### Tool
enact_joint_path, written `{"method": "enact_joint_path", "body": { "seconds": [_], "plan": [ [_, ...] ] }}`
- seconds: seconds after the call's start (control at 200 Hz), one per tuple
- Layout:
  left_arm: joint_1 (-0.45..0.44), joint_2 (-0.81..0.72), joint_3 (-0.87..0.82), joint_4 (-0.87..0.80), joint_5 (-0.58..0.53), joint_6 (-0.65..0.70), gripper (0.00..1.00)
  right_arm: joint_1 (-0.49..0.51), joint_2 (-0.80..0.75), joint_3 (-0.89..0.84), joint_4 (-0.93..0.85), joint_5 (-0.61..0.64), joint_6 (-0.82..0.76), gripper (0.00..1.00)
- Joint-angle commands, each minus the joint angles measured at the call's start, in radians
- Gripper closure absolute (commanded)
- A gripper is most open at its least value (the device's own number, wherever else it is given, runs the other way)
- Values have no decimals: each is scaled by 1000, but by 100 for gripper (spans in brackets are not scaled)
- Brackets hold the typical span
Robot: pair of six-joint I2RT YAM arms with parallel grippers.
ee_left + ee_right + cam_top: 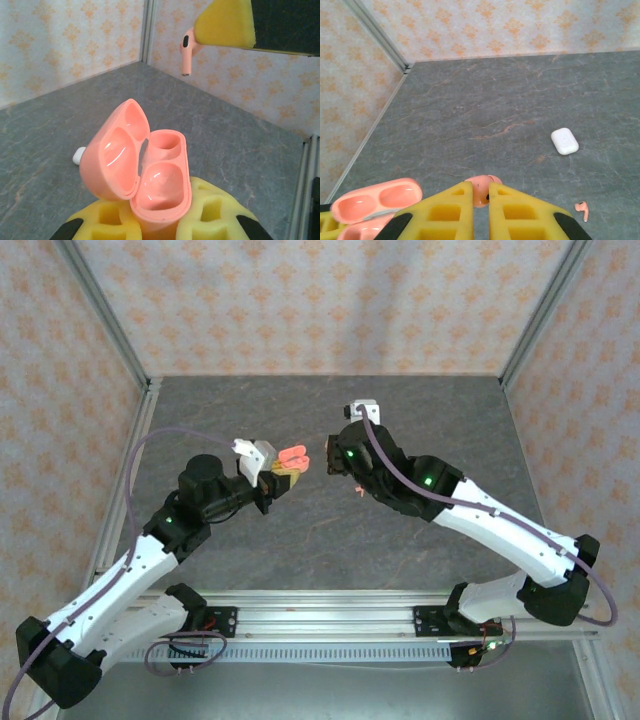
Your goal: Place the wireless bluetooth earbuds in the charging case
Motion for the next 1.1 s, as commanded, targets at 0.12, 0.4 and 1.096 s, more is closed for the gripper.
{"method": "enact_joint_path", "body": {
  "seconds": [0.12, 0.4, 1.096],
  "plan": [
    [-5, -86, -13, -97, -77, 28, 100, -106, 61, -13, -140, -159, 151, 87],
    [-6, -175, -72, -163, -114, 22, 100, -182, 227, -67, -168, -407, 196, 87],
    [-4, -283, -127, -241, -169, 39, 100, -232, 677, -76, -191, -529, 122, 83]
  ]
}}
